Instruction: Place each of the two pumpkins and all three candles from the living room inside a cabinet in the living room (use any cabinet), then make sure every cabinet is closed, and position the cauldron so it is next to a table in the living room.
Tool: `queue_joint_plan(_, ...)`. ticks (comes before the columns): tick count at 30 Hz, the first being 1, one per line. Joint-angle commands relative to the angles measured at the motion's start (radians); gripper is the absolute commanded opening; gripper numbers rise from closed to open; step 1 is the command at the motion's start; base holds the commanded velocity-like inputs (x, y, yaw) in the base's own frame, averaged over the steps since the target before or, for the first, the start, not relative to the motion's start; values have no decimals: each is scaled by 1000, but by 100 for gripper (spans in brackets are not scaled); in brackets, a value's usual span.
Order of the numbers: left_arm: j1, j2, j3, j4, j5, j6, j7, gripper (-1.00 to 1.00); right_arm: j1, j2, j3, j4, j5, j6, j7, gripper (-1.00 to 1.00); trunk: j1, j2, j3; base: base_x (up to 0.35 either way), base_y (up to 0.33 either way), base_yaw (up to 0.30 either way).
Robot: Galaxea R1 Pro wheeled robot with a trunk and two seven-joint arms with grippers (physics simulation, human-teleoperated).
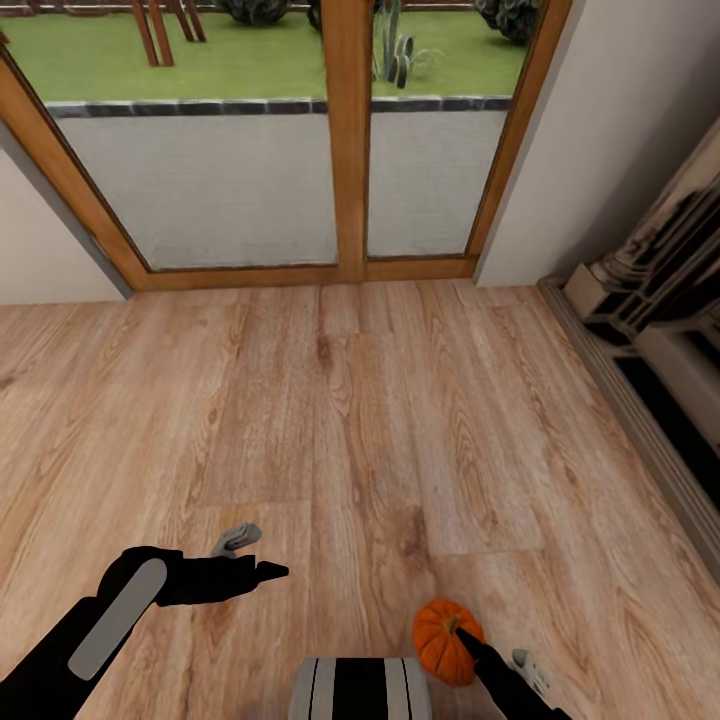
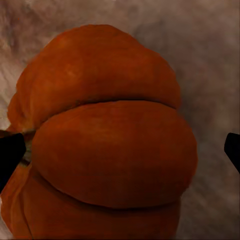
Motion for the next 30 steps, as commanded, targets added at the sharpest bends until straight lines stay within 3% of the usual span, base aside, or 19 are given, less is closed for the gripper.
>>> queue_joint_plan(1, -1, 1, -1, 0, -8, 2, -8, 100, 0, 0, 4, 3, -12, 0, -47, 100, 0, 0, -1, 1, 1, 0)
queue_joint_plan(13, -1, 0, 0, 1, -8, 2, -8, 100, 0, -1, 4, 3, -12, 0, -47, 100, 0, 0, -1, 9, 55, 0)
queue_joint_plan(14, -1, 0, 0, 1, -8, 2, -8, 100, 0, -1, 4, 3, -12, 0, -47, -100, 0, 0, -1, 1, 3, 0)
queue_joint_plan(30, -1, 1, 1, 0, -8, 2, -8, 100, 0, -2, 4, 3, -12, 1, -47, -100, 0, 0, -1, 0, 0, 0)
